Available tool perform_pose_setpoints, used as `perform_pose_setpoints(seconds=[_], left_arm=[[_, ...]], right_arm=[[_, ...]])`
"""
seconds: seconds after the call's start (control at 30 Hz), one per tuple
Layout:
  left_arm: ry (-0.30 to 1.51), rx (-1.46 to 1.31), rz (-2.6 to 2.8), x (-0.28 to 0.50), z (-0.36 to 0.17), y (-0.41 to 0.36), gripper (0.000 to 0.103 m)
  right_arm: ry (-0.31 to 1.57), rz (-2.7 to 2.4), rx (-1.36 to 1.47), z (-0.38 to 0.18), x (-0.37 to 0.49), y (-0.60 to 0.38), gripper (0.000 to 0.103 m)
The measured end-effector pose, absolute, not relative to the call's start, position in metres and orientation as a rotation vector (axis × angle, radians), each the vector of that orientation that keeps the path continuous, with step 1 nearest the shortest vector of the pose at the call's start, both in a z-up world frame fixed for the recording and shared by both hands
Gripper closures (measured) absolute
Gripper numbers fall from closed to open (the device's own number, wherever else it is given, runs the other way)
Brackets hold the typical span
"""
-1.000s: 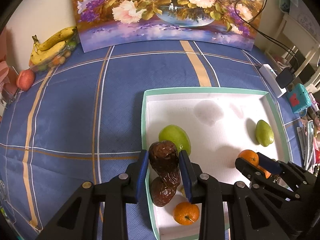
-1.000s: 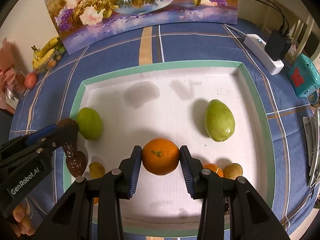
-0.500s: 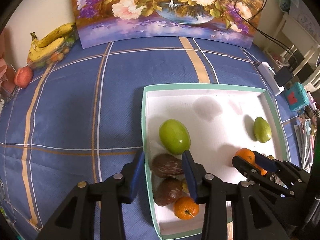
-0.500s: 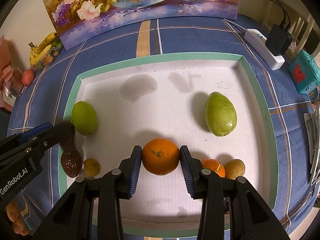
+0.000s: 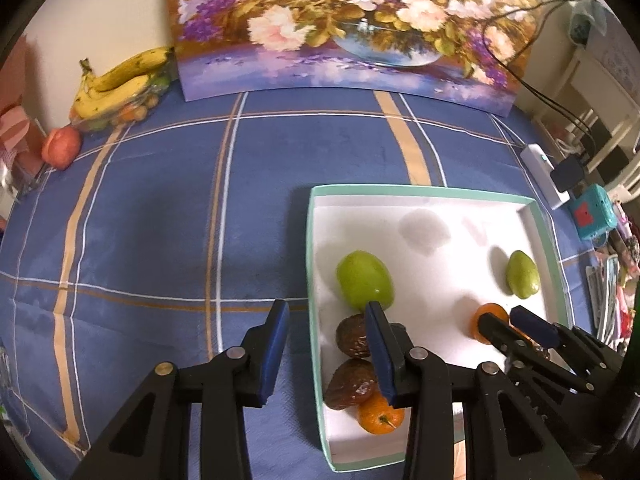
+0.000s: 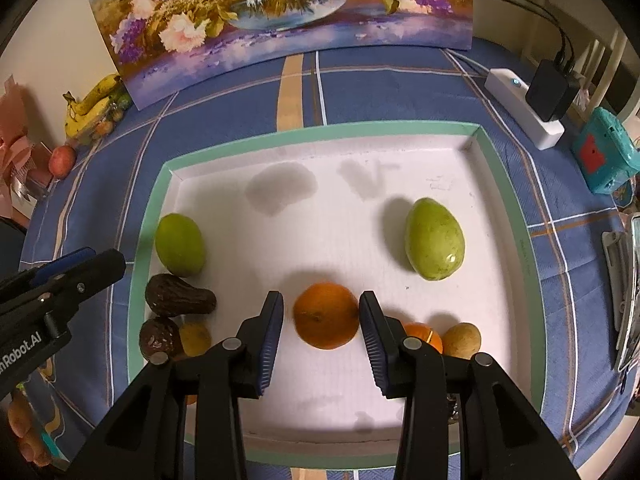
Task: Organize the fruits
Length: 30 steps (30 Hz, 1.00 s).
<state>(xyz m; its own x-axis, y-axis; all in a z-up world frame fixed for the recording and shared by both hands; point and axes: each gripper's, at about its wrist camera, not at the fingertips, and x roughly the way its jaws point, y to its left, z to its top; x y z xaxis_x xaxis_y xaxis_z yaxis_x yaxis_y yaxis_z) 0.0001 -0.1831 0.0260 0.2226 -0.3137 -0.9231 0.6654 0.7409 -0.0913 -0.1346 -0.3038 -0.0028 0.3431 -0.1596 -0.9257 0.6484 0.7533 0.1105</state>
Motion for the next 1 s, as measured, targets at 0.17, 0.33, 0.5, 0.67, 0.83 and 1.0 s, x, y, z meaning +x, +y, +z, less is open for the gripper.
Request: perform_pose_setpoints(seconds=[0.17, 0.33, 0.5, 0.67, 0.83, 1.0], left_arm=[[1.180, 0.333, -0.655, 0.010, 0.024, -0.174, 0.061], [1.198, 0.332, -0.581, 0.018, 0.017, -0.164, 0.032], [1.193, 0.374, -0.492, 0.024, 0.008, -0.156, 0.013], [1.197, 0.405, -0.429, 0.030, -0.001, -0.149, 0.000], [1.195, 0.413, -0.388, 0.035, -0.006, -0.142, 0.000], [1.173, 0.417, -0.385, 0.037, -0.007, -0.139, 0.000]], right_arm=[[1.091, -0.553, 0.511, 0.002, -0.134, -0.303, 0.062], [1.084, -0.553, 0.507, 0.004, -0.133, -0.302, 0.062], [1.075, -0.570, 0.509, 0.005, -0.135, -0.304, 0.051], [1.060, -0.588, 0.497, 0.008, -0.135, -0.306, 0.032], [1.051, -0.597, 0.467, 0.009, -0.134, -0.304, 0.020], [1.048, -0.613, 0.431, 0.009, -0.132, -0.301, 0.003]])
